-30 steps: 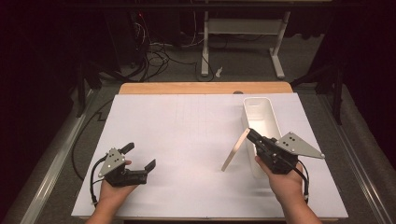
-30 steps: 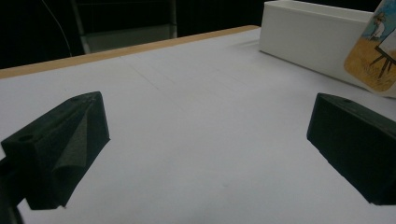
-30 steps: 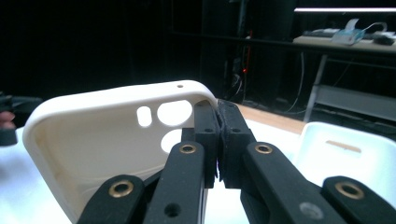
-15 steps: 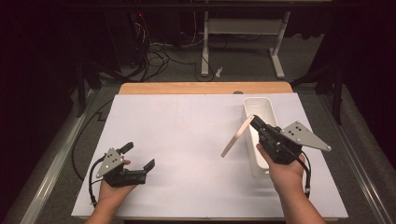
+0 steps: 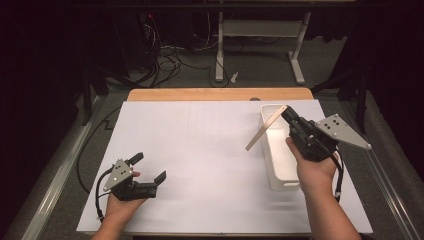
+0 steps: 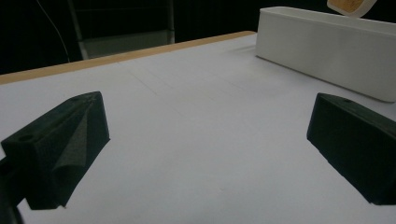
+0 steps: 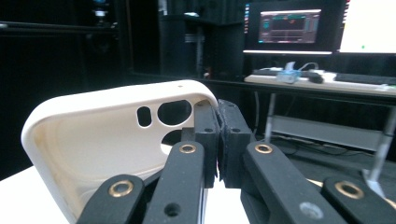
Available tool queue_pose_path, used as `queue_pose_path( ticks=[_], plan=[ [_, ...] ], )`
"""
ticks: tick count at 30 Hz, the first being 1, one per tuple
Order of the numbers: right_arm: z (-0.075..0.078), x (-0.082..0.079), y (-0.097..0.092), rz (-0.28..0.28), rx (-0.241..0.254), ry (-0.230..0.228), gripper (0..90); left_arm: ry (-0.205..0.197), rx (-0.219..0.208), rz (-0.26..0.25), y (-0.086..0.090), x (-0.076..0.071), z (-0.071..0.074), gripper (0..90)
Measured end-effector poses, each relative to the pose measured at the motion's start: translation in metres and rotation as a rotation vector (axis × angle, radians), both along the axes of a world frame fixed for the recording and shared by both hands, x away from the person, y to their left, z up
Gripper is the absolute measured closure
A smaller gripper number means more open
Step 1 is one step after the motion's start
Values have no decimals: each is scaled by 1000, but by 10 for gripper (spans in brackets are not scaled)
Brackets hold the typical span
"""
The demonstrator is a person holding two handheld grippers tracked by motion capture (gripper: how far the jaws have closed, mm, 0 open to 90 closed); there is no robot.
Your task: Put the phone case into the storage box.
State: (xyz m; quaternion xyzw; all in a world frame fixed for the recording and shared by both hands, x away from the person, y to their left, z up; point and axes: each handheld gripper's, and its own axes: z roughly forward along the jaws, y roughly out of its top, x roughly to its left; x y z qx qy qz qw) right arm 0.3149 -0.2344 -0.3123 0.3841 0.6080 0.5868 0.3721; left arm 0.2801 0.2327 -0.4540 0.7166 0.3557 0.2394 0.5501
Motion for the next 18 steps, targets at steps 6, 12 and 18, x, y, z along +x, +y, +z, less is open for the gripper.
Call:
queue_pose_path(
  ticks=[6,12,18],
  plan=[
    [4,9,-13,-65,-2,0,892,-1,-3,-1,0,0,0,2],
    [4,19,-21,-129,-17,5,892,-1,-9,-11,-1,-1,0,5],
    [2,30,-26,-192,-26,6,892,-3,-11,-15,-1,-1,0,6]
  ],
)
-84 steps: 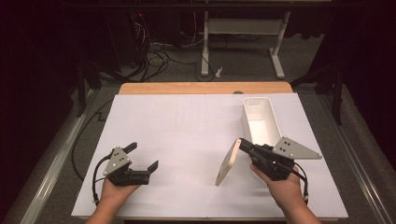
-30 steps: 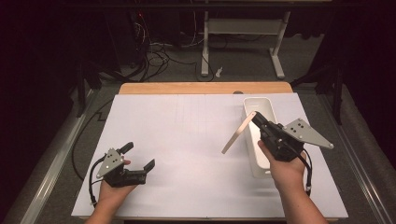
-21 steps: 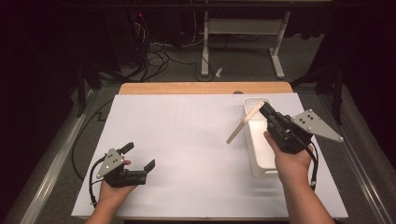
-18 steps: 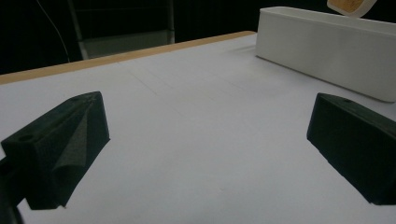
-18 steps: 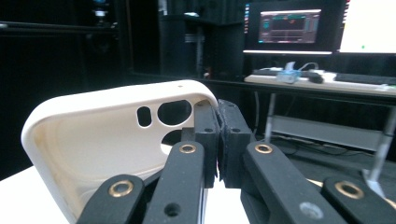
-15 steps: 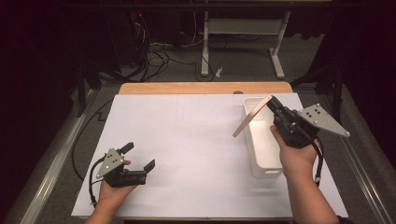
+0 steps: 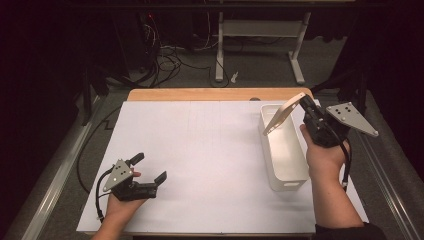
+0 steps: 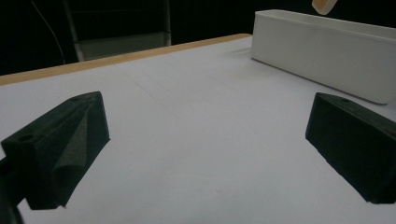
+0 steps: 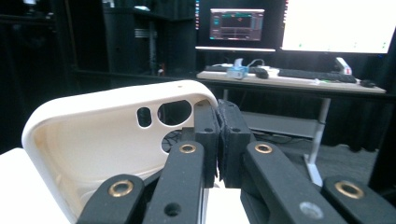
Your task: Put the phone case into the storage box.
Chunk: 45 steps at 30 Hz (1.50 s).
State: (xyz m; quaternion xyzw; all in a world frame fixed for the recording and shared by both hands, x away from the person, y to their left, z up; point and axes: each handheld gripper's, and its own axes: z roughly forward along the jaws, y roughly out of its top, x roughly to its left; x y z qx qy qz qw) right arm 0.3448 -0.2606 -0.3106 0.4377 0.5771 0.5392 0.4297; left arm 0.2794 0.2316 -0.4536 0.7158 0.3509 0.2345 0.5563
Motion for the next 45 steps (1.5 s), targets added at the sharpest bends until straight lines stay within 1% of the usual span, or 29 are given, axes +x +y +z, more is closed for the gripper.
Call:
queue_pose_path(
  ticks=[7,13,19,21,24,26,30,34,41,45],
  plan=[
    [-4,16,-1,-53,-7,19,892,-3,-5,2,1,0,0,7],
    [-8,32,2,-82,-27,34,892,-4,-8,1,1,0,0,7],
    [-10,45,6,-103,-32,45,891,-3,-11,-3,1,0,0,6],
    [-9,47,8,-105,-28,45,892,-2,-10,-5,1,0,0,7],
    [-7,48,9,-111,-41,36,892,-2,-8,-11,0,0,0,7],
    [-6,47,7,-116,-24,34,891,-3,-8,-12,0,0,0,7],
    [-5,49,5,-136,-27,36,891,-5,-13,-10,0,0,0,7],
    [-7,55,7,-149,-35,49,891,-5,-16,-11,0,0,1,8],
    [-14,66,13,-183,-49,71,891,-6,-20,-14,1,0,1,8],
    [-18,72,15,-194,-51,83,891,-6,-26,-14,2,0,1,9]
  ],
)
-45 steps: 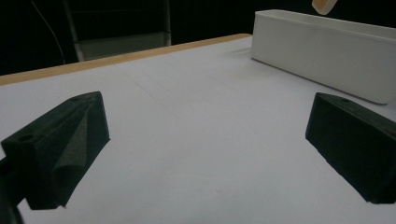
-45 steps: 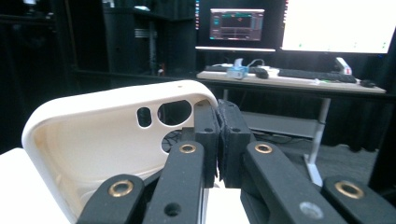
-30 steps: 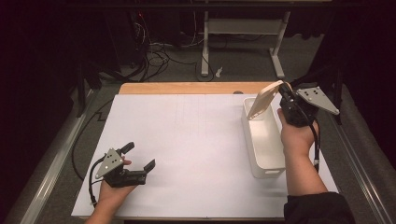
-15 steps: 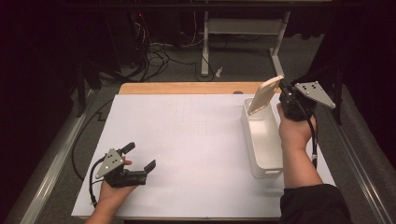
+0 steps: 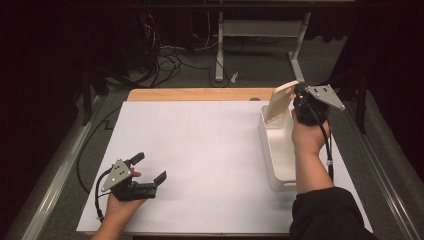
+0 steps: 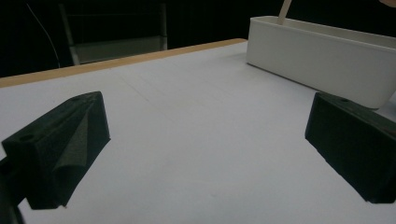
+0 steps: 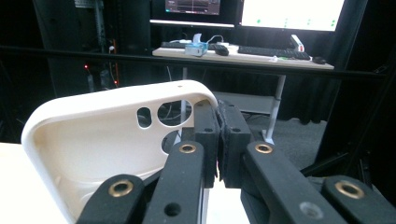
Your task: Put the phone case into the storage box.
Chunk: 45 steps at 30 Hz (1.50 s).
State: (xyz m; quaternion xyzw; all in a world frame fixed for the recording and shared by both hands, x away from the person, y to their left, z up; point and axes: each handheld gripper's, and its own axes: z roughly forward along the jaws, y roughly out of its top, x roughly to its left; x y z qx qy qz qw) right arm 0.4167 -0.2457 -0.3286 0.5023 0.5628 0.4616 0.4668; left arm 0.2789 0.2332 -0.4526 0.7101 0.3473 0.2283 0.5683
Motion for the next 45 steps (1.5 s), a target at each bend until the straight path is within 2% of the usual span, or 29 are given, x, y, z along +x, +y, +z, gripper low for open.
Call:
queue_pose_path(
  ticks=[7,12,17,34,45],
  plan=[
    [-6,8,6,-24,-8,13,891,2,-4,-2,0,0,0,10],
    [-11,12,10,-49,8,19,890,3,-7,-2,0,0,0,11],
    [-17,16,13,-68,-5,39,890,2,-8,-4,1,0,0,11],
    [-37,31,11,-129,-1,86,890,5,-10,-11,1,0,-1,13],
    [-45,36,6,-137,5,122,890,-1,-11,-18,0,-1,0,14]
  ],
)
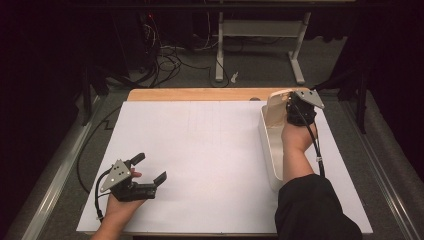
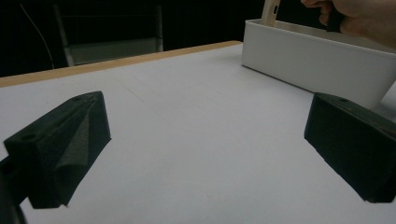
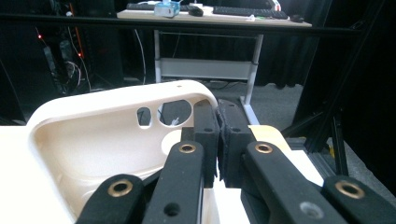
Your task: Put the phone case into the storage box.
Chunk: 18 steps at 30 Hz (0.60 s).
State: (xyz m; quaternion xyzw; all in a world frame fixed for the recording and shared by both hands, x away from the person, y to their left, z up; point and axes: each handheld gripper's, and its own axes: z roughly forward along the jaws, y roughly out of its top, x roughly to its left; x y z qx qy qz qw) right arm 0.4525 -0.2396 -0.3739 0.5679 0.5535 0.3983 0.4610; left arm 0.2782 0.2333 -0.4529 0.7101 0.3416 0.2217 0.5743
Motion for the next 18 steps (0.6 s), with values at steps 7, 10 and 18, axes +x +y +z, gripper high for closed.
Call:
queue_pose_path(
  ticks=[7,10,18],
  plan=[
    [-3,2,0,-2,1,13,889,-1,0,-3,0,0,0,15],
    [-5,3,1,3,2,21,889,0,0,-3,0,0,0,15],
    [-7,5,0,-3,14,42,889,0,0,-5,0,0,0,16]
  ],
)
